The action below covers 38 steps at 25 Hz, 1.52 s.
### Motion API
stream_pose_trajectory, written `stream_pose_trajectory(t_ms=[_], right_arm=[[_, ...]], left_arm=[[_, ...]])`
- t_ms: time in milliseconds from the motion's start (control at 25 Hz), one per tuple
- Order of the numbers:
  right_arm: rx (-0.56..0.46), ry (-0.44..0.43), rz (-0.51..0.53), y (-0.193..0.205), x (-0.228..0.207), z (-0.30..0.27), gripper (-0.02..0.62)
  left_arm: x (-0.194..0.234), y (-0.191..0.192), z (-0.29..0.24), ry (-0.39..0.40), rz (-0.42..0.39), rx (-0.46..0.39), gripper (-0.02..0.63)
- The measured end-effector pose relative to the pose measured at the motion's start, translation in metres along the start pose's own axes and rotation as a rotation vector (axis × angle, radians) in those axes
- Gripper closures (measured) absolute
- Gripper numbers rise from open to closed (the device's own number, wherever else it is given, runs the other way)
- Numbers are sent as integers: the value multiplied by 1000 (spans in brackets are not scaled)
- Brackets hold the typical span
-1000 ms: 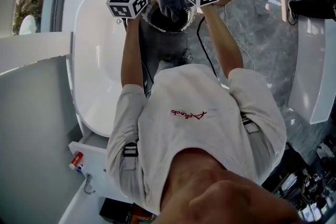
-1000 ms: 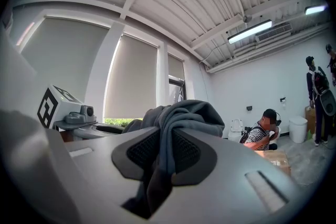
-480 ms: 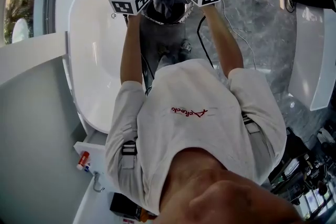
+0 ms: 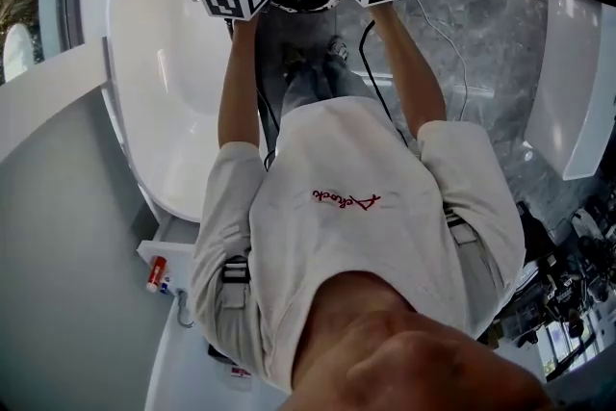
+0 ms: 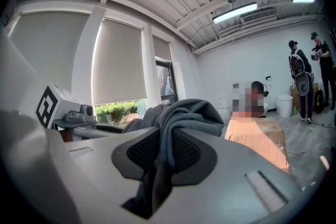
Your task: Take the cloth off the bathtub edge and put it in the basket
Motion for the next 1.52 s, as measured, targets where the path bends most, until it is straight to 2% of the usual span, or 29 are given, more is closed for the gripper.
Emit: stream_pose_trajectory(t_ms=[800,1520], right_arm=[[234,-1,-160,189,-32,-43,528],[439,23,-238,341,-64,-65,525]], left_arm=[[46,181,-43,-6,197,204,545],[72,324,-83,-24,299,367,545]])
Point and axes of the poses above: the fingertips, and each gripper's own axes: z backward along the fingers, x to its left, y out of its underside, the point moved 2 cm from there along z, backward along the fingers, and after that the axes turned 5 degrees about -y, right-handed, at the moved point
